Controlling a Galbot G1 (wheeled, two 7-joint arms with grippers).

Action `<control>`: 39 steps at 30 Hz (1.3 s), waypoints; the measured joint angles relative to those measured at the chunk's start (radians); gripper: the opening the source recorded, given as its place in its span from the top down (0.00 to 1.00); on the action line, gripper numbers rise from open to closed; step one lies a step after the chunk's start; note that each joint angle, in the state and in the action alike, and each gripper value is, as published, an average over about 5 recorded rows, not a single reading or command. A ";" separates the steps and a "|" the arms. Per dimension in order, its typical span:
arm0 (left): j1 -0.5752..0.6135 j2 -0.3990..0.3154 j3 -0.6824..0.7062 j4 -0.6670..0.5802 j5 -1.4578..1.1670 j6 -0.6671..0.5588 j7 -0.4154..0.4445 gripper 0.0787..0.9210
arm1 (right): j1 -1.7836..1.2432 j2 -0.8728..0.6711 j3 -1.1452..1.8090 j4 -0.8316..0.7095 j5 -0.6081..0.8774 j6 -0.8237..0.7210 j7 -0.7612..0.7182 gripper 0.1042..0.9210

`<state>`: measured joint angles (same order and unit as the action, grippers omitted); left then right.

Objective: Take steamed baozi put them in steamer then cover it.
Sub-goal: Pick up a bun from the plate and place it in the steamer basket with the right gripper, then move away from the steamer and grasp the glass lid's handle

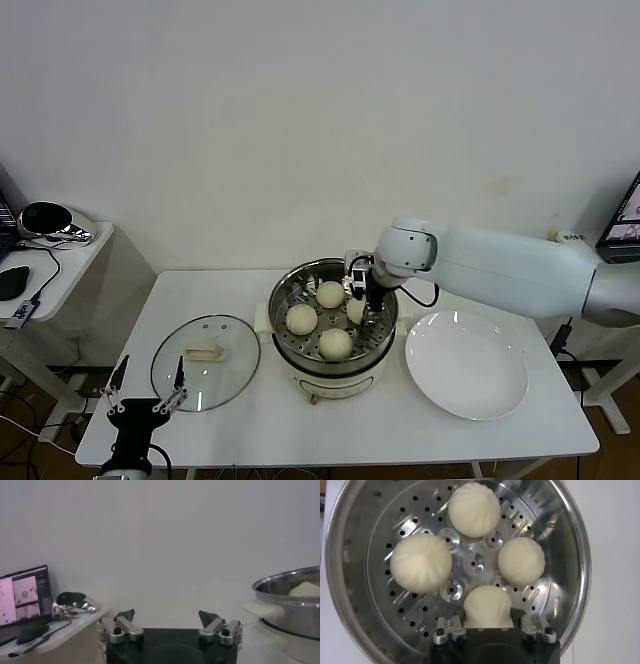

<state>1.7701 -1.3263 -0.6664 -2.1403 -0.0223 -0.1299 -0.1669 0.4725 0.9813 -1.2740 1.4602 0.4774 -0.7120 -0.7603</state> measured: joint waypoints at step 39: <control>-0.045 -0.007 0.079 0.068 0.163 0.049 -0.111 0.12 | -1.465 -0.014 1.626 0.400 -0.180 0.725 0.455 0.12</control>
<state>1.7256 -1.3336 -0.5874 -2.0726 0.1407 -0.0813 -0.2782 -0.9925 0.9671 0.3520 1.8604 0.2973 0.0128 -0.3057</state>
